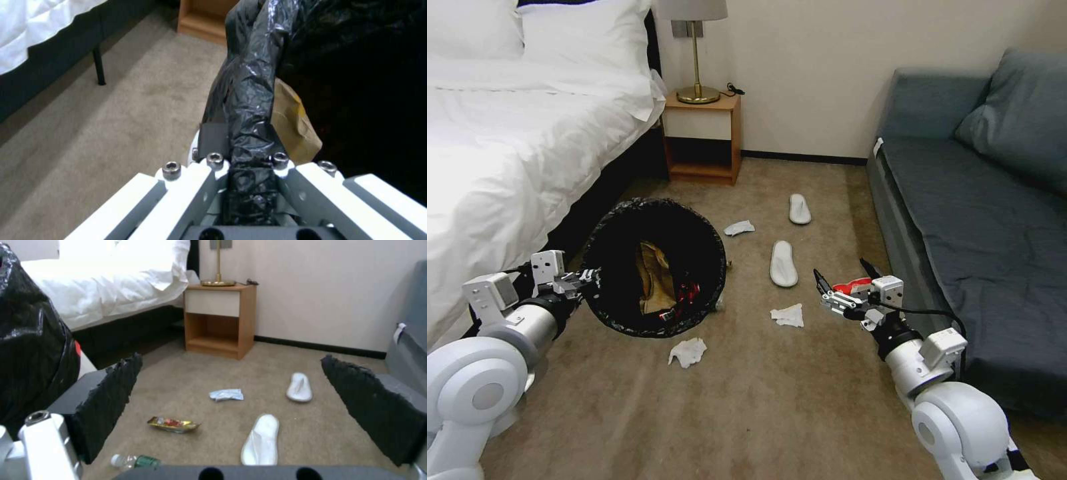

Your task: Pick up the trash bin, then pick up the garbage on the floor and place it into the trash bin.

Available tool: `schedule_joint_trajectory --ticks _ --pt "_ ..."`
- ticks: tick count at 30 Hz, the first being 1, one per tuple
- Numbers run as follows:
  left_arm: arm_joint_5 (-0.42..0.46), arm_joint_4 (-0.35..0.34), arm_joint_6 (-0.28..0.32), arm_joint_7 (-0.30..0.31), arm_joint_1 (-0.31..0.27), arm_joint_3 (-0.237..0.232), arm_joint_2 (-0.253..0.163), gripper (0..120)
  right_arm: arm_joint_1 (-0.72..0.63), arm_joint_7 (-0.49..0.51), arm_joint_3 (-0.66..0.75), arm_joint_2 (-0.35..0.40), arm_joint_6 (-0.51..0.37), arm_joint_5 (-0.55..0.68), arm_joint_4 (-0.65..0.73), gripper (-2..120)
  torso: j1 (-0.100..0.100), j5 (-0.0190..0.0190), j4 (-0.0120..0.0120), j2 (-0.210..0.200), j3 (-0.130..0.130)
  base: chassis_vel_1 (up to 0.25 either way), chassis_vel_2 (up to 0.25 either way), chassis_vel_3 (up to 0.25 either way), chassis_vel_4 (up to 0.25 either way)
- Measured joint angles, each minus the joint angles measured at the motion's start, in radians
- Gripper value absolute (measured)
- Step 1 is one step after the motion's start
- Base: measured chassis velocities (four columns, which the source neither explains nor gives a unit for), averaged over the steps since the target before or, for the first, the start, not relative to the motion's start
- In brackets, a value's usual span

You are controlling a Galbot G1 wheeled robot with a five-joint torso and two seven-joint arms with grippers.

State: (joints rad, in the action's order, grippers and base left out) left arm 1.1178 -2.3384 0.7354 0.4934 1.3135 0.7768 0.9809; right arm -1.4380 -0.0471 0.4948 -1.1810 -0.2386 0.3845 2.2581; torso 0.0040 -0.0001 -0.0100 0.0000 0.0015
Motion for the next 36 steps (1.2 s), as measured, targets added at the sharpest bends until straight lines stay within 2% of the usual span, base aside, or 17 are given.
schedule_joint_trajectory --ticks 20,26,29,31,36 --pt "0.002 0.008 0.0 -0.001 0.001 0.017 -0.001 3 -0.018 -0.015 -0.011 0.006 -0.011 -0.012 0.007 100 0.0 0.0001 0.0002 0.0 0.0 -0.148 0.154 0.151 -0.15" --pt "0.003 0.022 0.0 -0.002 0.004 0.045 0.0 3 -0.016 -0.016 -0.011 0.009 -0.009 -0.014 0.006 100 0.0 0.0002 0.0001 0.0 0.0 -0.122 0.12 0.107 -0.109" --pt "0.004 0.019 0.0 -0.002 0.019 0.058 0.004 3 -0.015 -0.014 -0.012 0.01 -0.012 -0.014 0.006 100 0.0 -0.0001 0.0 0.0 0.0 -0.177 0.183 0.168 -0.183" --pt "0.003 -0.001 0.0 -0.017 0.059 0.088 0.014 3 -0.011 -0.012 -0.013 0.019 -0.019 -0.013 0.004 100 0.0 0.0002 0.0004 0.0 0.0 -0.182 0.19 0.181 -0.186" --pt "-0.001 -0.008 0.0 -0.029 0.084 0.109 0.019 3 0.003 -0.016 -0.02 0.057 -0.022 0.014 -0.009 100 0.0 0.0002 0.0002 0.0 0.0 -0.141 0.121 0.134 -0.145"
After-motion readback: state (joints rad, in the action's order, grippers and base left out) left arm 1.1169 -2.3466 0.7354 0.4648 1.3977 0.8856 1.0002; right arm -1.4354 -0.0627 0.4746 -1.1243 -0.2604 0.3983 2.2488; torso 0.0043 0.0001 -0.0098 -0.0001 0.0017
